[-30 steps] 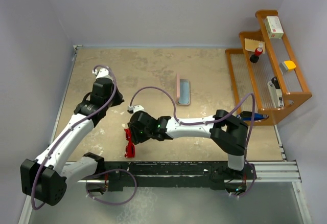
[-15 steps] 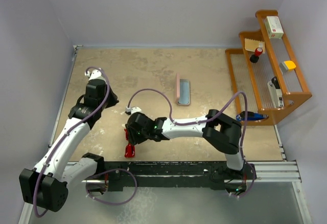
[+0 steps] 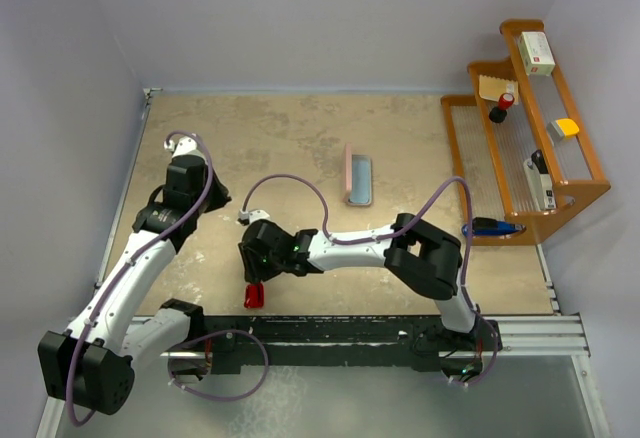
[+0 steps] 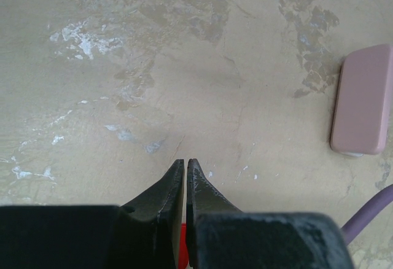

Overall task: Organize the sunglasses
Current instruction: Pick up the sunglasses from the center of the board.

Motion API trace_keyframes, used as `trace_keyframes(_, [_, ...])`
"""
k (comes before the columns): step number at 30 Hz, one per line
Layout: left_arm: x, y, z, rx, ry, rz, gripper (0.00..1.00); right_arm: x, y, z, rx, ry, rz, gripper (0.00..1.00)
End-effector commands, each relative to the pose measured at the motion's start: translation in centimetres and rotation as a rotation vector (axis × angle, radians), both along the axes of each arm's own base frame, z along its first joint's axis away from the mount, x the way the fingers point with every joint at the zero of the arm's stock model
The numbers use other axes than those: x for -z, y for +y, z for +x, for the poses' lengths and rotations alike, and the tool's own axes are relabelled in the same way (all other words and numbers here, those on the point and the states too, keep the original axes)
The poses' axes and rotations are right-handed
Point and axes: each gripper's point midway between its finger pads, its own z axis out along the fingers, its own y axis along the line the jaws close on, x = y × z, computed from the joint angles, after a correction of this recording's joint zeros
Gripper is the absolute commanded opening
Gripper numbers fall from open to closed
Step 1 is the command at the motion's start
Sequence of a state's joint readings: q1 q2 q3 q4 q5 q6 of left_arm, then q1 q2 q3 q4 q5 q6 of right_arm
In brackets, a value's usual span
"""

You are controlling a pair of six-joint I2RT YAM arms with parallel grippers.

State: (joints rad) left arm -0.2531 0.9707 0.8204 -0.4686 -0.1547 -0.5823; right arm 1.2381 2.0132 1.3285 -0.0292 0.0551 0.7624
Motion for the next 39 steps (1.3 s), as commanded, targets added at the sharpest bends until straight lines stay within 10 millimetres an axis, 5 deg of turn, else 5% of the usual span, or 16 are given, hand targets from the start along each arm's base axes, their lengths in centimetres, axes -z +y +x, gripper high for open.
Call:
trace_keyframes(1, [-0.6, 0.3, 0.0, 0.001, -0.024, -0.004, 0.02, -1.5, 1.5, -0.1, -0.003, 0.005, 0.054, 0.41])
trace_keyframes(5, [-0.6, 0.3, 0.0, 0.001, -0.024, -0.007, 0.02, -1.0, 1.3, -0.2, -0.001, 0.01, 0.042, 0.38])
trace_keyframes(18, [-0.6, 0.2, 0.1, 0.004, -0.023, -0.013, 0.02, -1.6, 0.6, -0.2, 0.026, 0.008, 0.056, 0.0])
trace_keyframes(26, [-0.7, 0.0, 0.3, 0.002, -0.026, -0.02, 0.02, -3.2, -0.9, -0.8, 0.044, 0.021, 0.079, 0.0])
trace_keyframes(39, [-0.3, -1.2, 1.8, 0.018, -0.034, -0.071, 0.02, -6.0, -9.9, 1.4, 0.227, -0.043, 0.076, 0.0])
